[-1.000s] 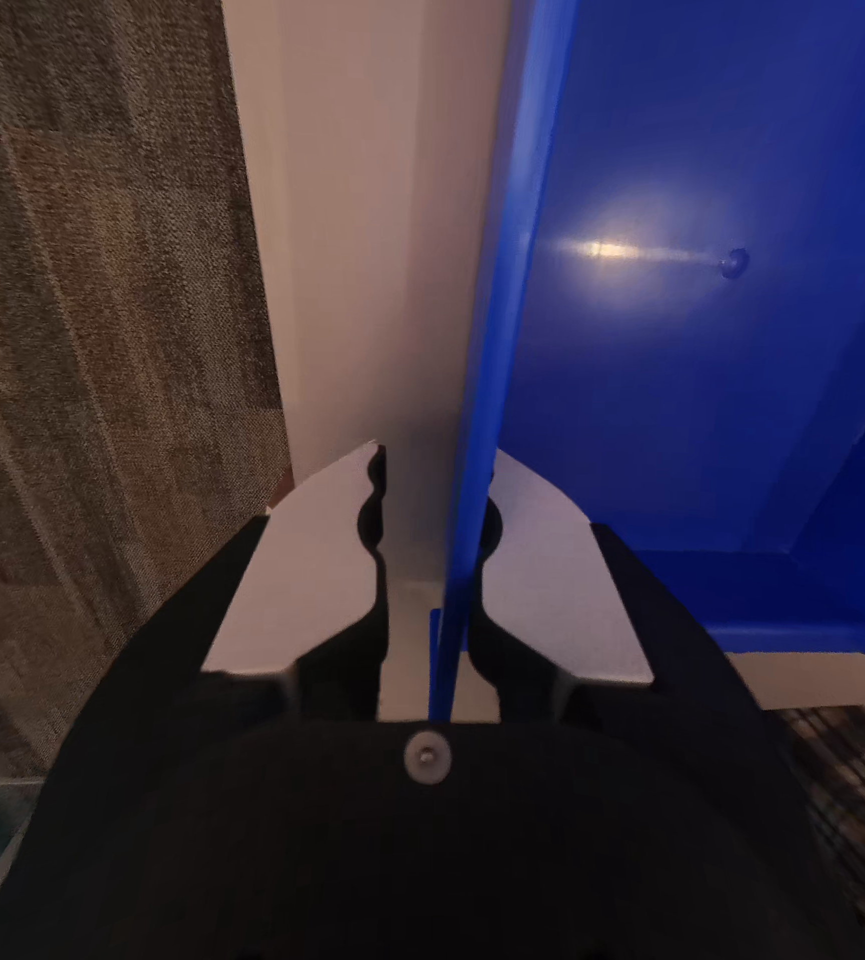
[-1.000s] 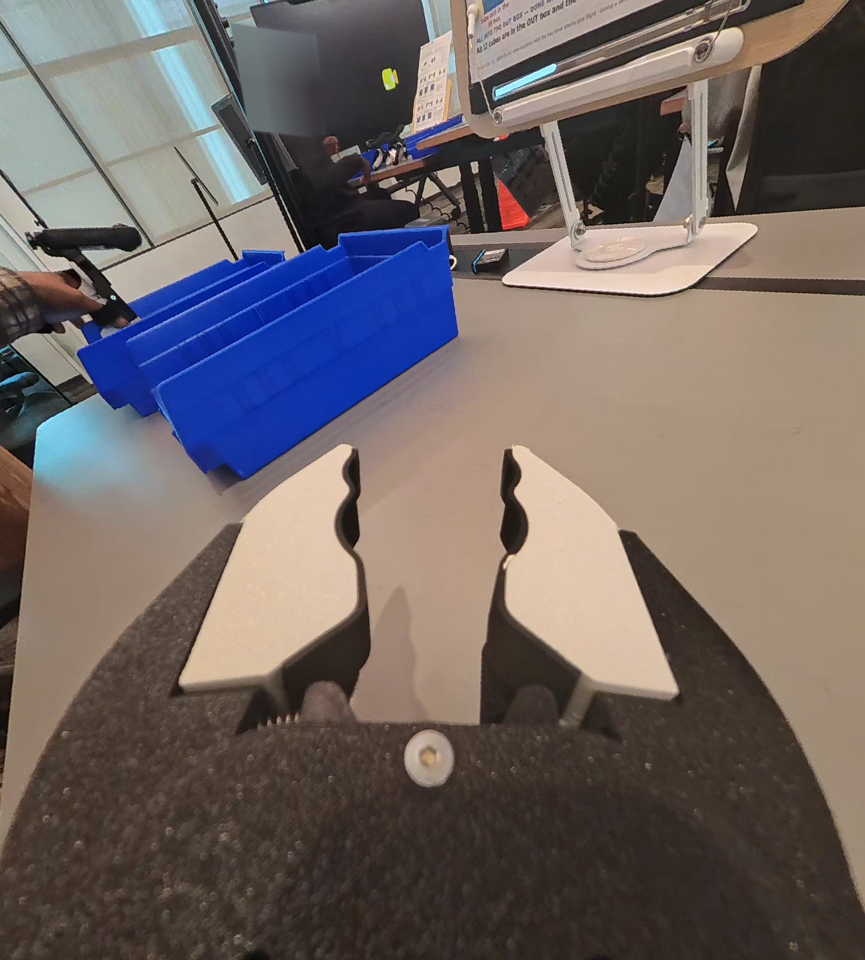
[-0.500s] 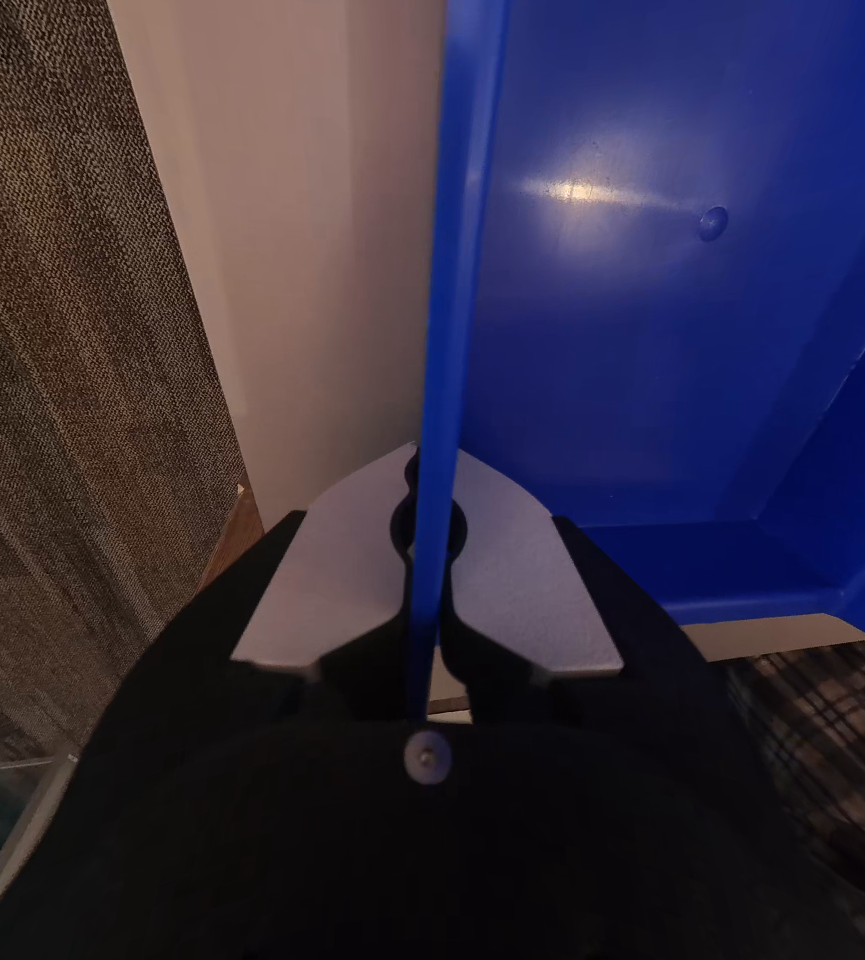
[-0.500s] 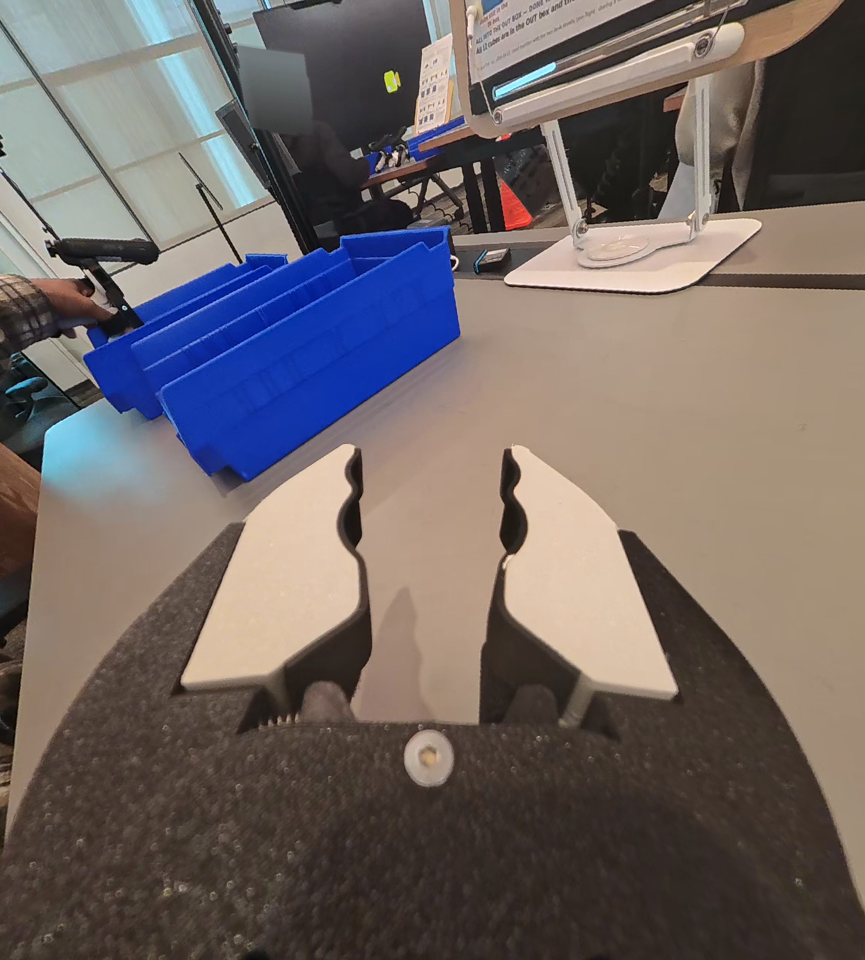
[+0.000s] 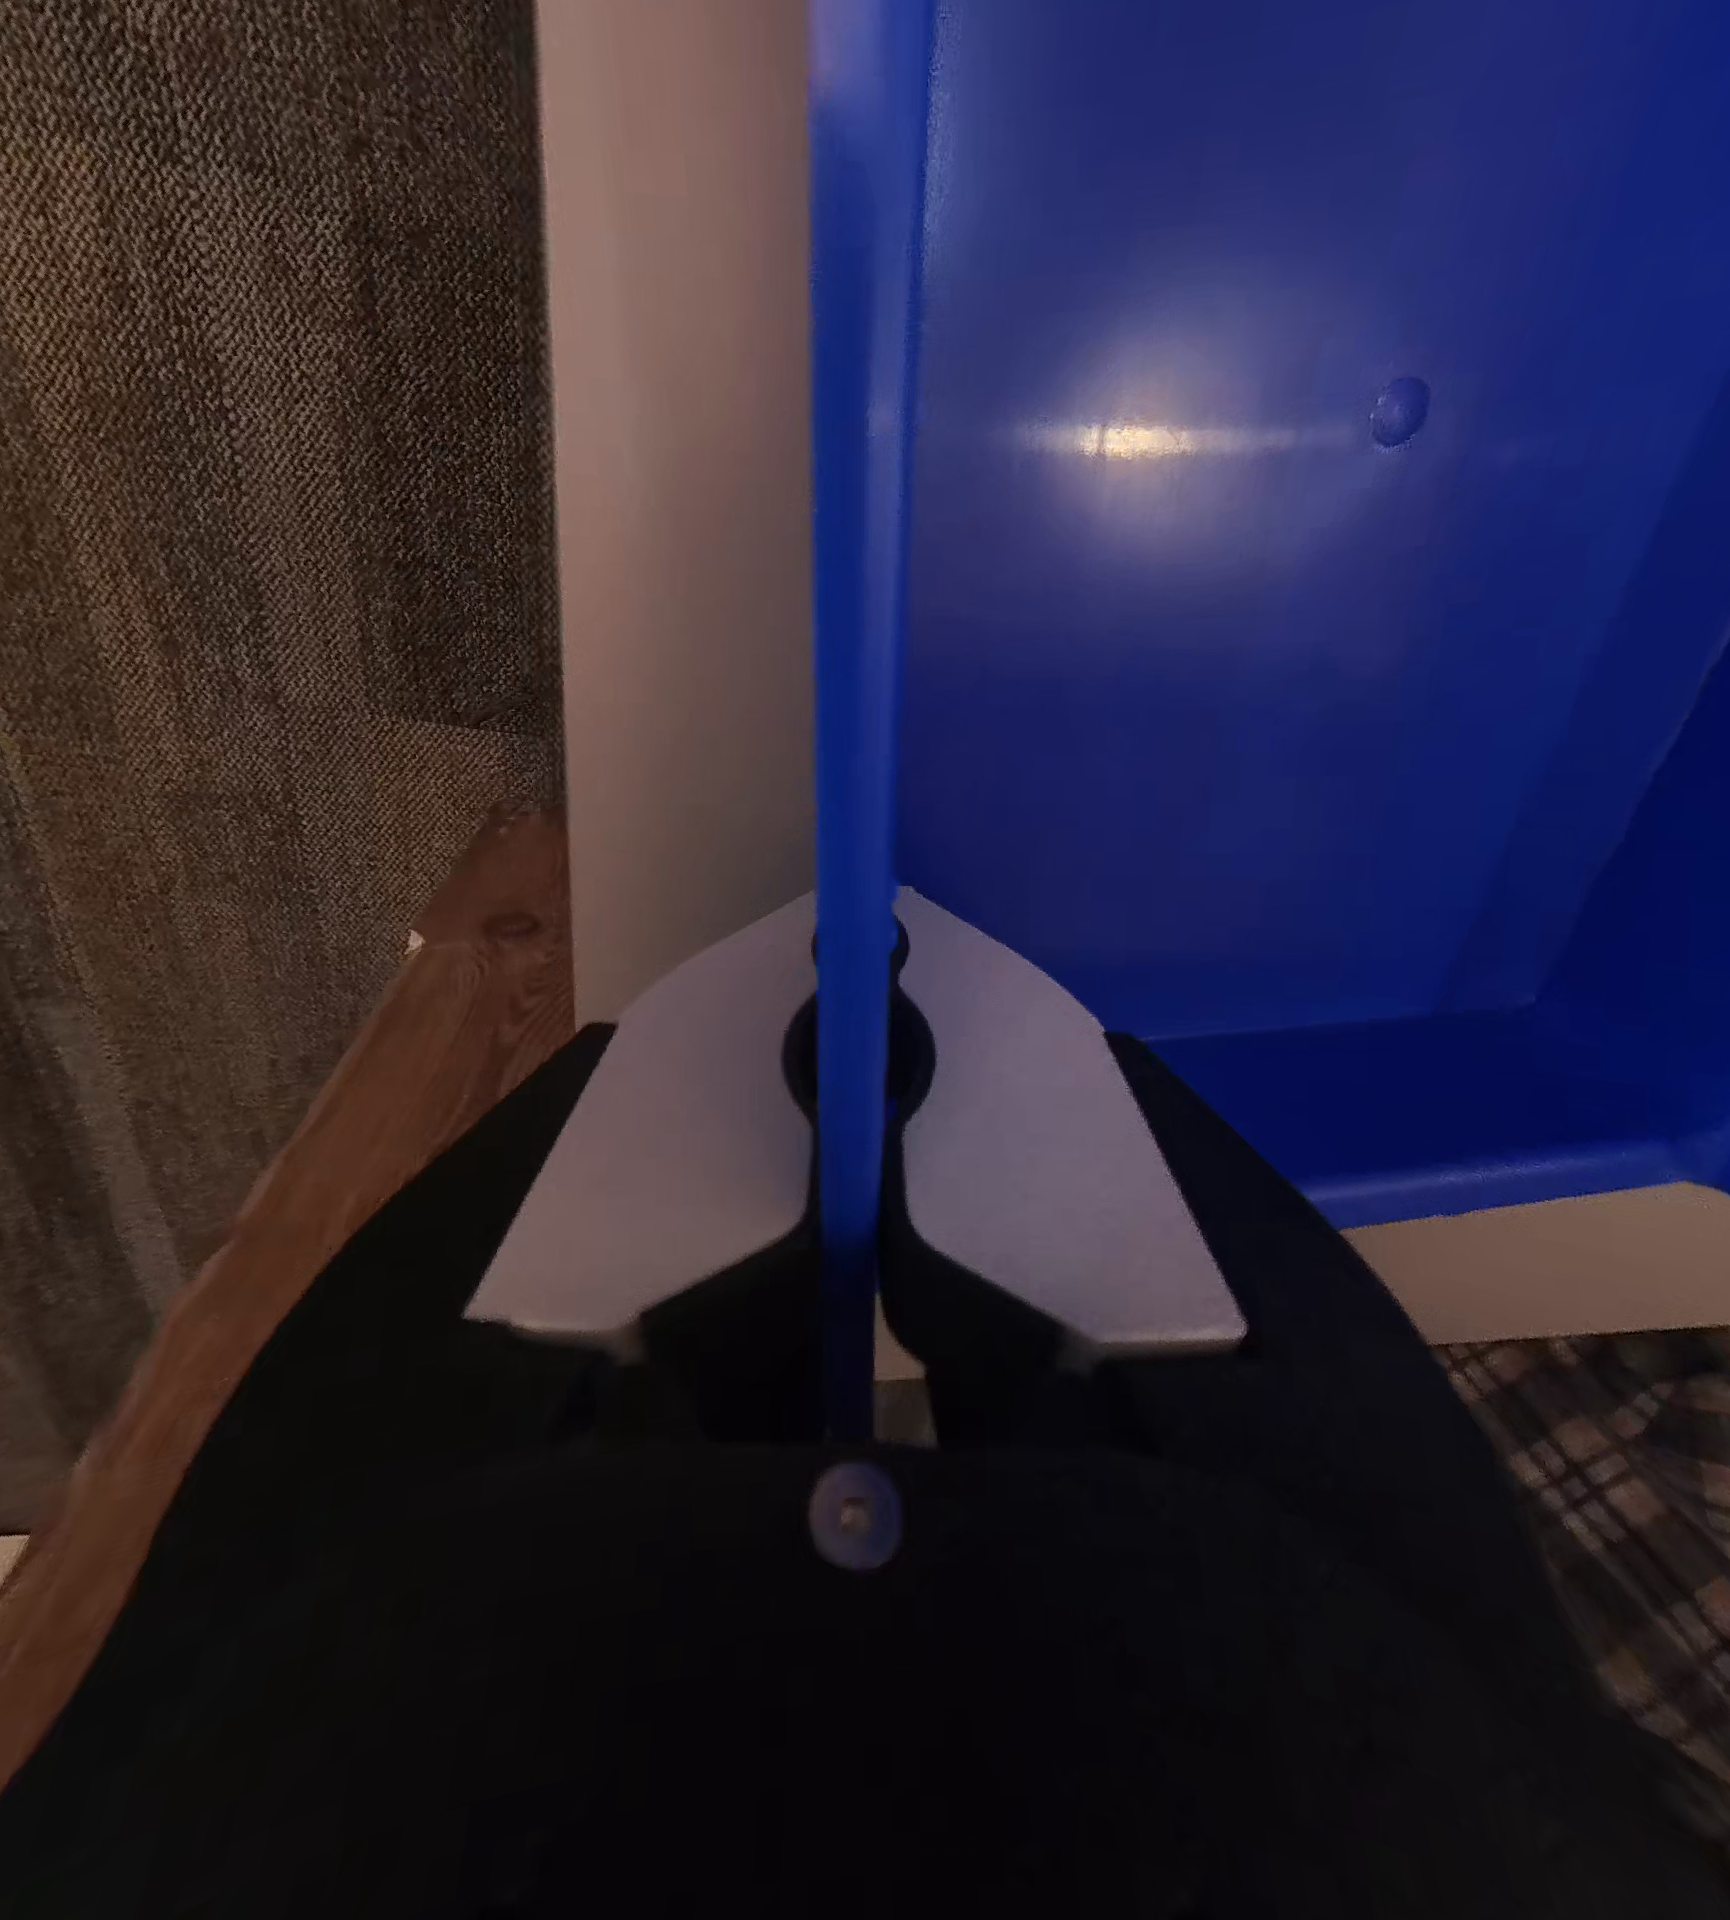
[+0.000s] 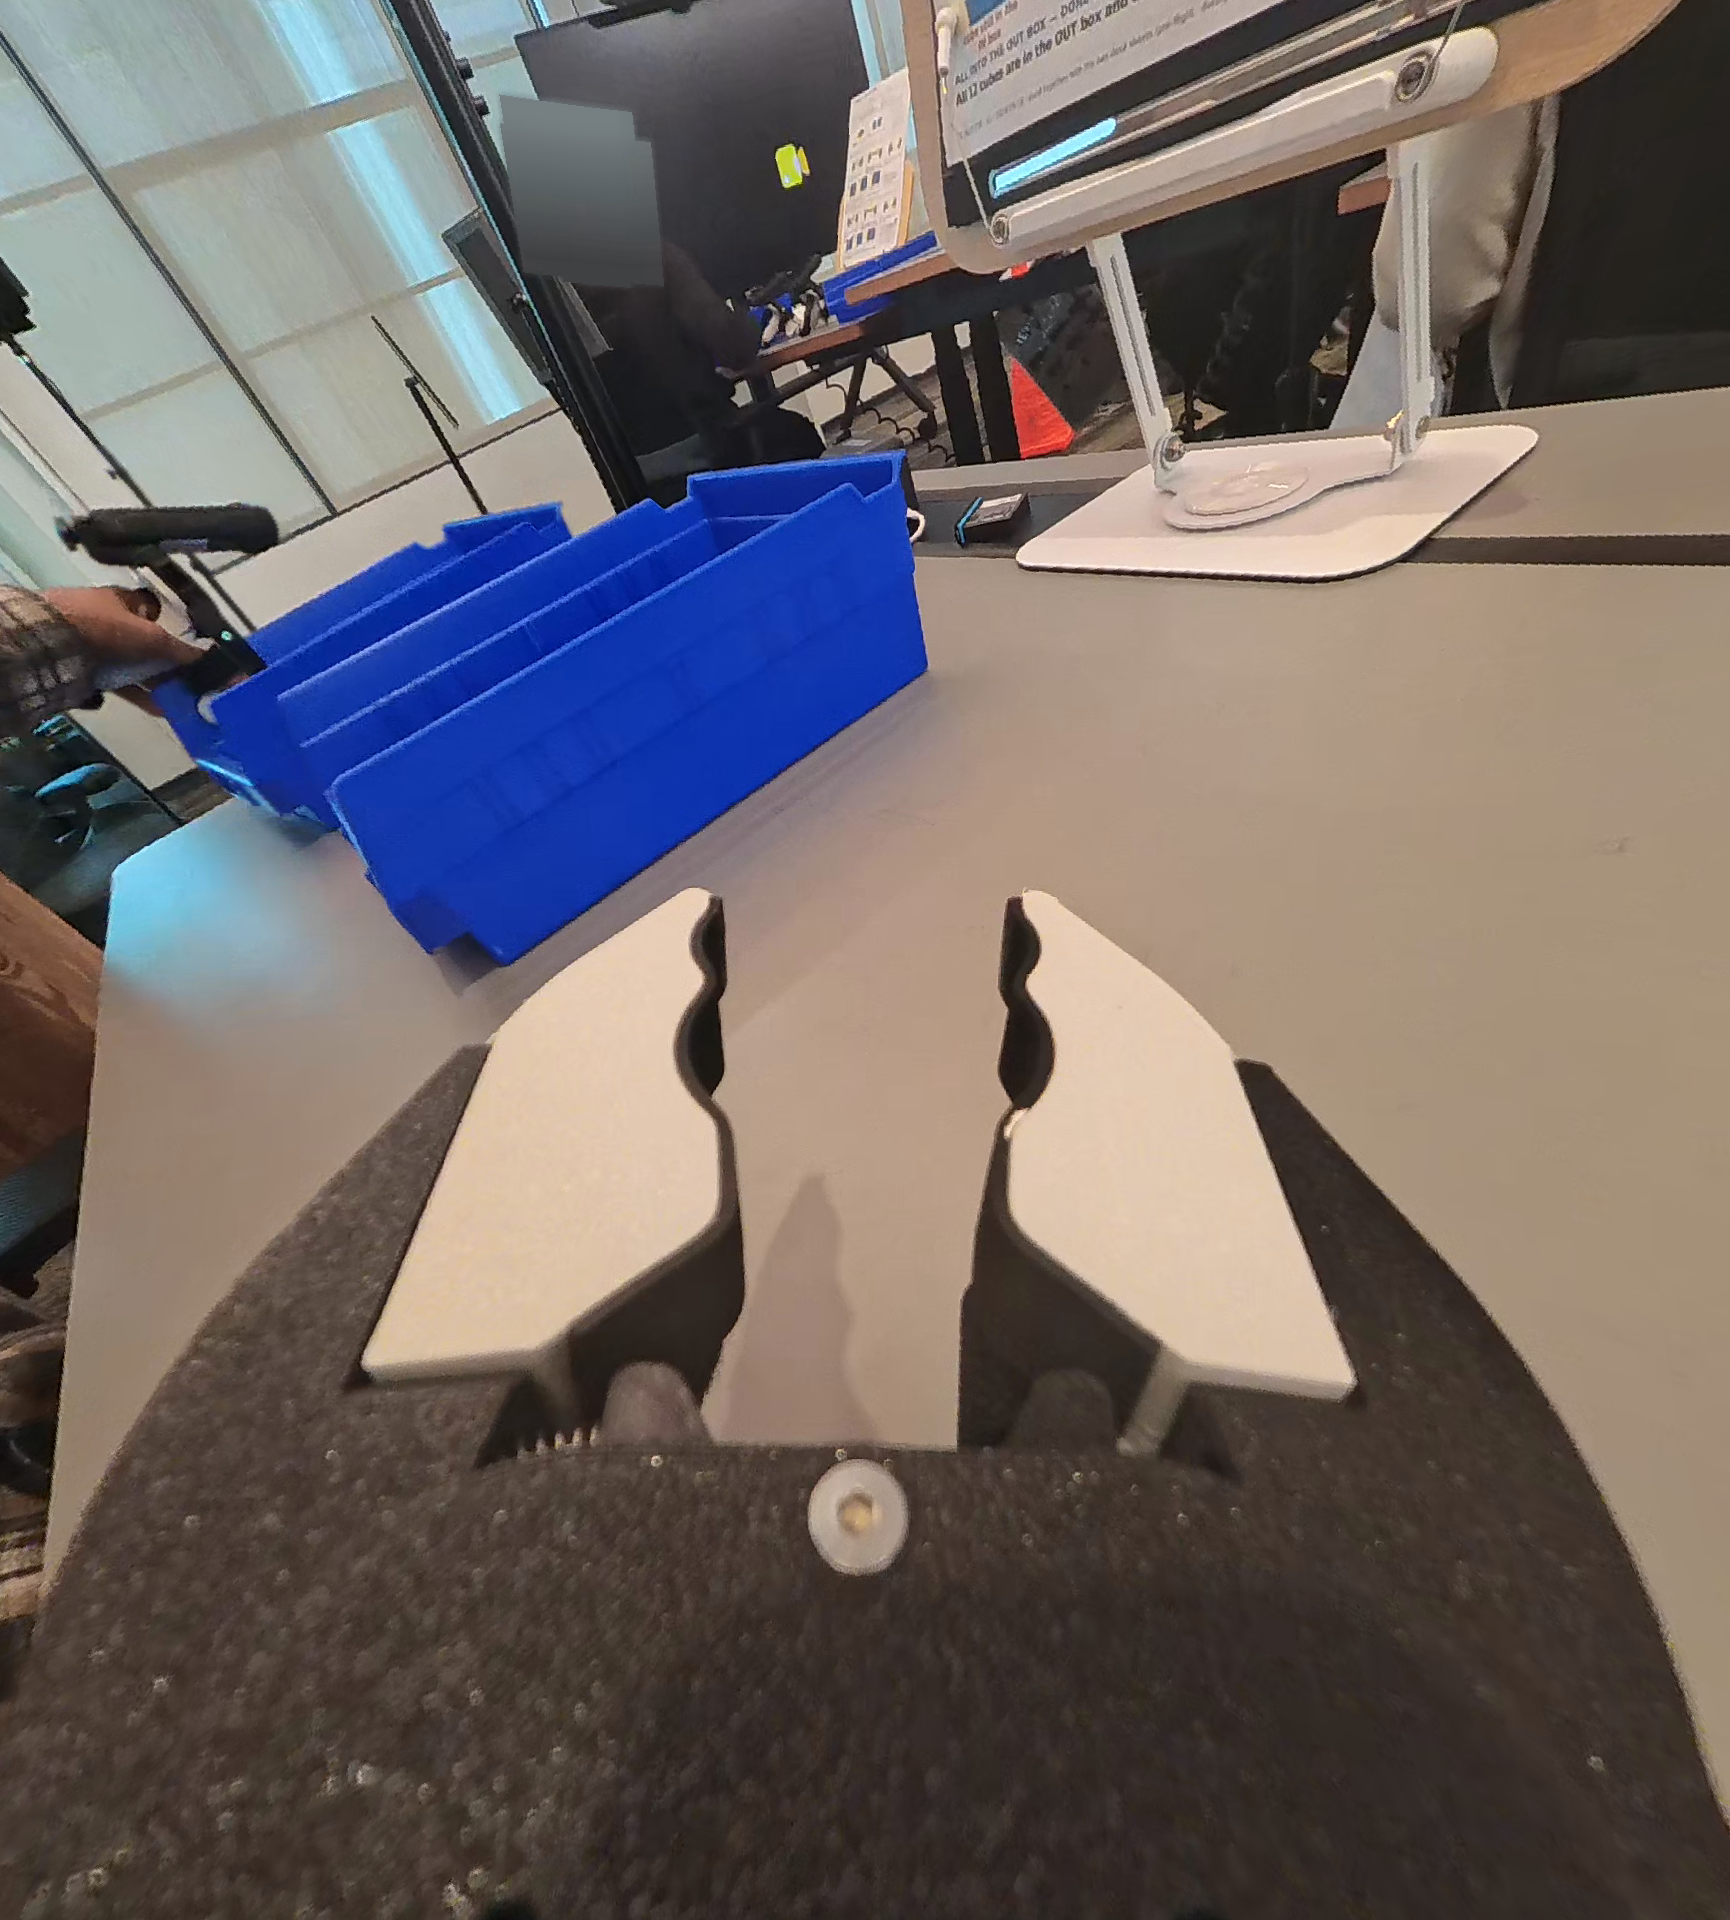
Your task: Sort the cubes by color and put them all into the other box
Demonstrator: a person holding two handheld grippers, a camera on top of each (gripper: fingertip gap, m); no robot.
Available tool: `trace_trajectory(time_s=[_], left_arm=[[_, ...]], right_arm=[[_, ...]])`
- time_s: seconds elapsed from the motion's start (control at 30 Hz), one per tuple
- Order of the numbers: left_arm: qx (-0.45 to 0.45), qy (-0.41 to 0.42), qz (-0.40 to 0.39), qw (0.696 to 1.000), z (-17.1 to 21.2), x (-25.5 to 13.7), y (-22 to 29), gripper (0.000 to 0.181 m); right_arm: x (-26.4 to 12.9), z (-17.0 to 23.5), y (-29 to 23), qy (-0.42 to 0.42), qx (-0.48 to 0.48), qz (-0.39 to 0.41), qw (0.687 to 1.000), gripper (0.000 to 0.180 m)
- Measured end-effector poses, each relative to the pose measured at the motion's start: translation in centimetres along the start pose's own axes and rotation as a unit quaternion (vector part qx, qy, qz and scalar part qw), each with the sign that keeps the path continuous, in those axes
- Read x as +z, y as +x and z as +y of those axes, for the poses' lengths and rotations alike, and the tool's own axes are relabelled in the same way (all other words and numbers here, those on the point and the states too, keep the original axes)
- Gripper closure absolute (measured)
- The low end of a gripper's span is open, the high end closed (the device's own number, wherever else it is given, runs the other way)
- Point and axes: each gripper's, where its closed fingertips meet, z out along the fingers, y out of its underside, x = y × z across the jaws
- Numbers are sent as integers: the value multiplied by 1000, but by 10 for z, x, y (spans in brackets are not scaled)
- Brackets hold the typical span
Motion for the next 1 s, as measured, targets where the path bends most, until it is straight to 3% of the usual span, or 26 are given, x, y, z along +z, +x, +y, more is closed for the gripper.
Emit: trace_trajectory(time_s=[0.43, 1.0], left_arm=[[-80, 59, 89, 991, 9, -18, 4, 177], [-34, 75, 99, 992, -3, -49, 55, 177]], right_arm=[[0, 1, 2, 0, 4, 2, 1000, 129], [0, 6, 6, -12, 7, 14, 1000, 128]])
